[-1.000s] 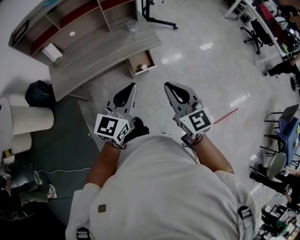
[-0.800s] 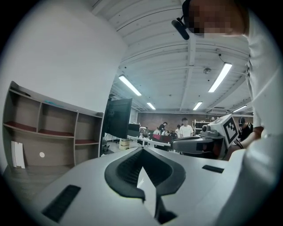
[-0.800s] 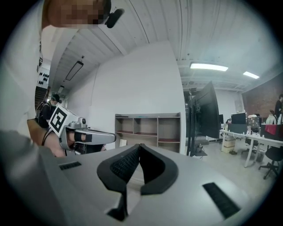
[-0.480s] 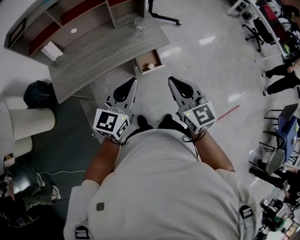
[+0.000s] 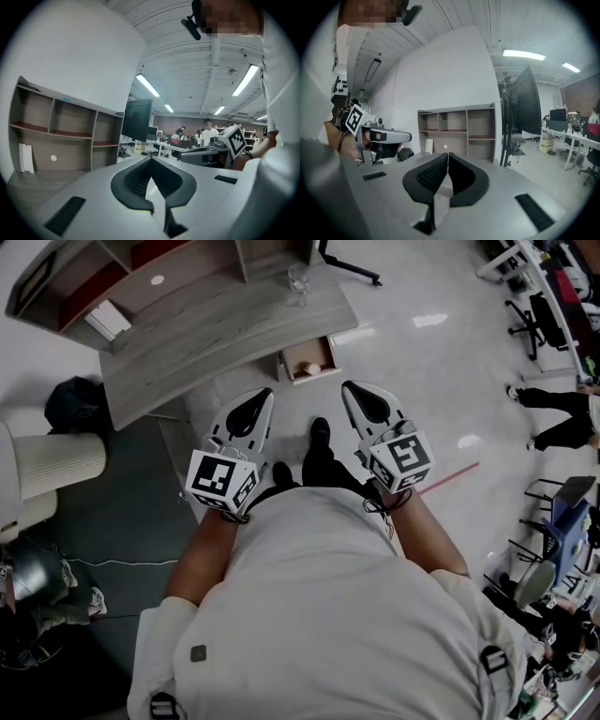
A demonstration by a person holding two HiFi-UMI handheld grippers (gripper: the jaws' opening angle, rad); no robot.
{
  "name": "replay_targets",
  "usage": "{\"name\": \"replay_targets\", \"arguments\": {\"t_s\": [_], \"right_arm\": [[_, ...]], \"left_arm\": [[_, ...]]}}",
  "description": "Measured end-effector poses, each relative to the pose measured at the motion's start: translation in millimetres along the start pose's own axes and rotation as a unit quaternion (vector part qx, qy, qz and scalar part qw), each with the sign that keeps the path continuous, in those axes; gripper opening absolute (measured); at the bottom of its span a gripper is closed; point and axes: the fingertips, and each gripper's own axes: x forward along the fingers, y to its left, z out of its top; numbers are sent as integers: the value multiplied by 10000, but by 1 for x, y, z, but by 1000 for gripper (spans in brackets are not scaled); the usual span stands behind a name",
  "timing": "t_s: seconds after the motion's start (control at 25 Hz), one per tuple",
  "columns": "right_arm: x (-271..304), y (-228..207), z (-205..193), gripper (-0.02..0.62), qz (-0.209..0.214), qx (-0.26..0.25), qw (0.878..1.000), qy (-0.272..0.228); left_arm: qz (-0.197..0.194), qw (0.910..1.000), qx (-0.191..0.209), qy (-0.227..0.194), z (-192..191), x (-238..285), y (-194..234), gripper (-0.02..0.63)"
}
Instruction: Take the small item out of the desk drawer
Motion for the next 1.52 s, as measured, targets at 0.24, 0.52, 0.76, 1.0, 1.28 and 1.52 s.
{"name": "replay_targets", "arguments": {"t_s": [0.24, 0.52, 0.76, 1.0, 1.28, 1.52], "right_arm": [[47, -32, -16, 23, 332, 77, 9989, 330], [98, -70, -54, 26, 615, 264, 9934, 935], [133, -92, -91, 52, 788, 405, 9857, 1433], [159, -111, -136, 134, 862, 553, 9759, 1927], [189, -121, -202, 193, 989, 675, 9605, 2513], [203, -127, -261, 218, 1077, 794, 9440, 3017]], "left_arm": [[336, 9990, -255, 143, -15, 33, 27, 12], [662, 9955, -522, 431, -42, 74, 63, 12], [850, 9923, -676, 596, -57, 101, 82, 12], [920, 9885, -796, 893, -91, 125, 91, 12], [1059, 9831, -901, 1188, -136, 139, 110, 12], [1131, 9777, -1046, 1429, -176, 146, 120, 12]]}}
